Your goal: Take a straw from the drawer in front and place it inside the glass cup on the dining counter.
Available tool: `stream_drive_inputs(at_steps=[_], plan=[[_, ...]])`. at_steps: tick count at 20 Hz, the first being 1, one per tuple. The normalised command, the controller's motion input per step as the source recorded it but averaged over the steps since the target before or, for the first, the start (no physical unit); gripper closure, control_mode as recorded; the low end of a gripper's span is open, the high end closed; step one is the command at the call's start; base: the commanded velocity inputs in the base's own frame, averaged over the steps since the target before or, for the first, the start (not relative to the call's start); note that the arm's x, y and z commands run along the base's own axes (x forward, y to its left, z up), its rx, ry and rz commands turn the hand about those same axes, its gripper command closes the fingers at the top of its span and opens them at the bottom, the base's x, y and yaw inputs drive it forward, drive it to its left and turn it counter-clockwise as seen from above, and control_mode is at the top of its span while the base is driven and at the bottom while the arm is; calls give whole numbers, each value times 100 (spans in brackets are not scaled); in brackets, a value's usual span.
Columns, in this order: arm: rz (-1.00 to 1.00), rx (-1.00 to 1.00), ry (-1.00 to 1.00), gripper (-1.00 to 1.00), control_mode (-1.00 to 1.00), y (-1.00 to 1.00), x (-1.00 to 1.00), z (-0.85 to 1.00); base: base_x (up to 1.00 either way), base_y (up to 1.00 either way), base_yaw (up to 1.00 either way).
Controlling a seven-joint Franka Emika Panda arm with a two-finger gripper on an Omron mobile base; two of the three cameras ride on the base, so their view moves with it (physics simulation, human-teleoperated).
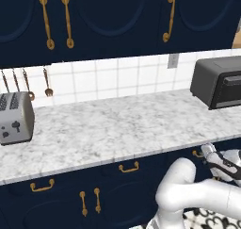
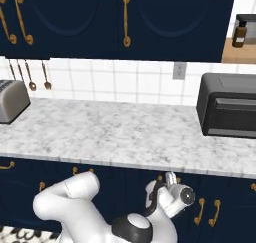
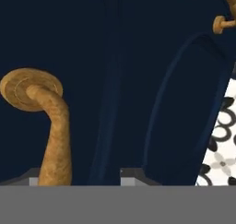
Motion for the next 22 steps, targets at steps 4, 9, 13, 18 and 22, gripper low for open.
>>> stream_drive_inputs(at_steps=[4,9,13,18,22], plan=[[-11,0,36,100,-100,-46,-99,-92,0,0,0],[-10,0,38,100,-100,-58,-100,-77,0,0,0],[-7,0,41,100,-100,-85,-100,-41,0,0,0],[-4,0,42,100,-100,-99,-100,-14,0,0,0],[-1,5,44,100,-100,-100,-100,0,0,0,0]])
